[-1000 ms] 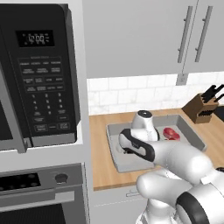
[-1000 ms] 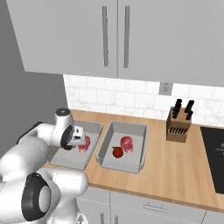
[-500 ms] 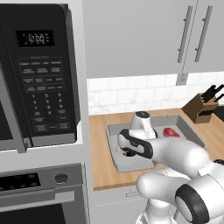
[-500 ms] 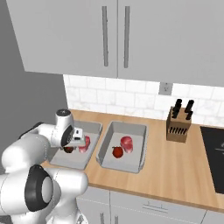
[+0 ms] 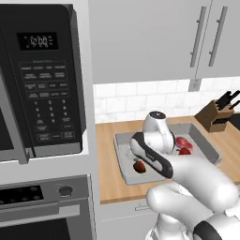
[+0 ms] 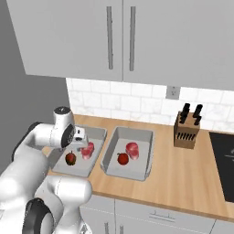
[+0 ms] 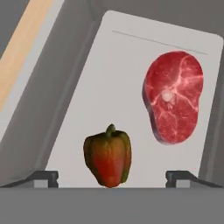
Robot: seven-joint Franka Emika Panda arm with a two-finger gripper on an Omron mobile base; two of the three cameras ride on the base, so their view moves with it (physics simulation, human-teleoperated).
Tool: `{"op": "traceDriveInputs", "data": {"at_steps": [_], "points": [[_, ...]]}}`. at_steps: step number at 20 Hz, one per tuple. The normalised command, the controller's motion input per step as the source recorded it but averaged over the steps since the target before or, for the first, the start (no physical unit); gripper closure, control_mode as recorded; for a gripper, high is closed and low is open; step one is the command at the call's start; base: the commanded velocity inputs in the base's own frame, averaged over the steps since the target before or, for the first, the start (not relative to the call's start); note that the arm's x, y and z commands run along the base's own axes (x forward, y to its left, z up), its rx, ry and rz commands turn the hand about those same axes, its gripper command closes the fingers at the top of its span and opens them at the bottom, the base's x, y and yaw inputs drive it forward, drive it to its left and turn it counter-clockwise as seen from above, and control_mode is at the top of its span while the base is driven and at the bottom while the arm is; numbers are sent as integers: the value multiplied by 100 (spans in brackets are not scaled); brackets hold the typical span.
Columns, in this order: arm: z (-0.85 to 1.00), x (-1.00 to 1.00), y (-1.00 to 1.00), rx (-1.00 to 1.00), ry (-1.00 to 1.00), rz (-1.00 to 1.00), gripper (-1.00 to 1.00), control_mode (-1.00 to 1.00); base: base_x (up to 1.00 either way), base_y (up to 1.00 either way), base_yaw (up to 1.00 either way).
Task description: Place one bell pepper and one steak in each tupperware on the nearby counter, to pack two identical lunches.
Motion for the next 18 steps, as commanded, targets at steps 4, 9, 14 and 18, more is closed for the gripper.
{"op": "traceDriveInputs", "data": {"at_steps": [4, 9, 14, 18], "points": [[69, -80, -46, 2, -35, 0, -100, -100, 0, 0, 0], [63, -93, -57, 6, -37, -2, -100, -100, 0, 0, 0], [57, -93, -58, 8, -38, -6, -100, -100, 0, 0, 0], [21, -49, -39, 13, -25, 0, -100, -100, 0, 0, 0]]}}
